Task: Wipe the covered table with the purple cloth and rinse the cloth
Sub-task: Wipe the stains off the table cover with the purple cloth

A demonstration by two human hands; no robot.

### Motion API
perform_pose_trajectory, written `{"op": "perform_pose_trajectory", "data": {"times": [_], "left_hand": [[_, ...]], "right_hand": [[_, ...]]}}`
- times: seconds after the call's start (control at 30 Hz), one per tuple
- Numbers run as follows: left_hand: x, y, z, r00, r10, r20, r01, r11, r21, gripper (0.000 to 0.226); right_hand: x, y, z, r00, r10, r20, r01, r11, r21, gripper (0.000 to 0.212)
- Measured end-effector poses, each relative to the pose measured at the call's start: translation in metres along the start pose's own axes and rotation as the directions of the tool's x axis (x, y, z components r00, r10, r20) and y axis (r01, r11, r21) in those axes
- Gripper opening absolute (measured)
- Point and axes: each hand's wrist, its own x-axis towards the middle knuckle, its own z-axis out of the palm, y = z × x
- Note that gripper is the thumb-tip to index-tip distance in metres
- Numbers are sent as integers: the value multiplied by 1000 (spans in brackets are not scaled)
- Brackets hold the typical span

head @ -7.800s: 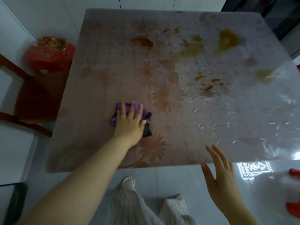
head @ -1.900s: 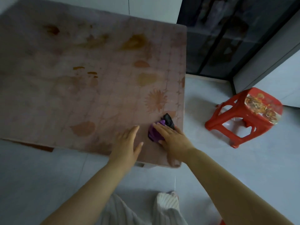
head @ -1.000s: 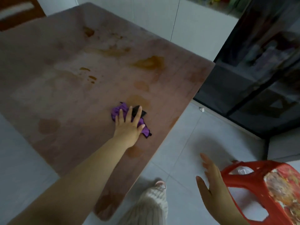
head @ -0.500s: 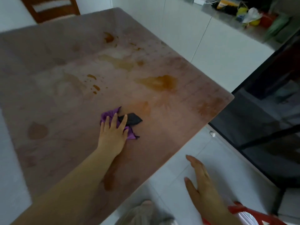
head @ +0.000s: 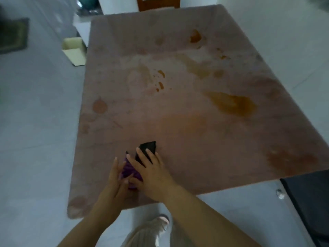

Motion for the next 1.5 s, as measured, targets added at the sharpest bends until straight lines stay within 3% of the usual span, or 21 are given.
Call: {"op": "perform_pose_trajectory", "data": {"times": [0.13,0.27,0.37,0.43,0.57,0.77,0.9,1.0,1.1,1.2,1.33,1.43,1.5], "left_hand": [[-18,-6,4,986,-57,-154,65,997,44,65],[-37,-10,13,971,-82,-224,106,990,95,59],[-45,-7,27,972,-14,-236,75,965,253,56],[-49,-6,36,974,-3,-226,77,945,319,56],[-55,-10,42,978,-40,-206,121,909,400,59],[-59,-16,39,976,-87,-201,166,894,417,59],[-57,-17,30,970,-114,-213,194,893,407,59],[-53,-17,22,970,-100,-221,181,903,389,61],[-46,-19,11,975,-36,-217,117,920,373,62],[-37,-23,-2,980,5,-199,75,918,389,58],[-23,-29,-16,980,-16,-200,95,913,397,62],[-15,-33,-25,985,-13,-173,81,917,390,65],[-12,-33,-30,988,5,-154,56,918,392,66]], "right_hand": [[-5,28,6,987,-156,-42,146,973,-182,42],[-37,92,-12,985,-93,-145,39,939,-342,49],[-65,158,-41,932,177,-315,-242,953,-182,48],[-78,189,-60,887,341,-311,-372,927,-45,60],[-61,206,-82,879,368,-303,-374,927,41,72],[4,161,-89,895,355,-271,-307,930,204,56],[47,101,-72,961,235,-144,-201,956,213,55],[57,42,-37,1000,-7,-20,8,998,60,60],[34,2,3,963,-236,126,251,960,-123,55],[-1,11,22,937,-340,83,350,899,-263,58],[-38,77,5,985,-172,-19,156,933,-325,73],[-63,134,-24,988,41,-150,-84,952,-295,52],[-67,161,-47,951,217,-218,-263,942,-207,50]]}}
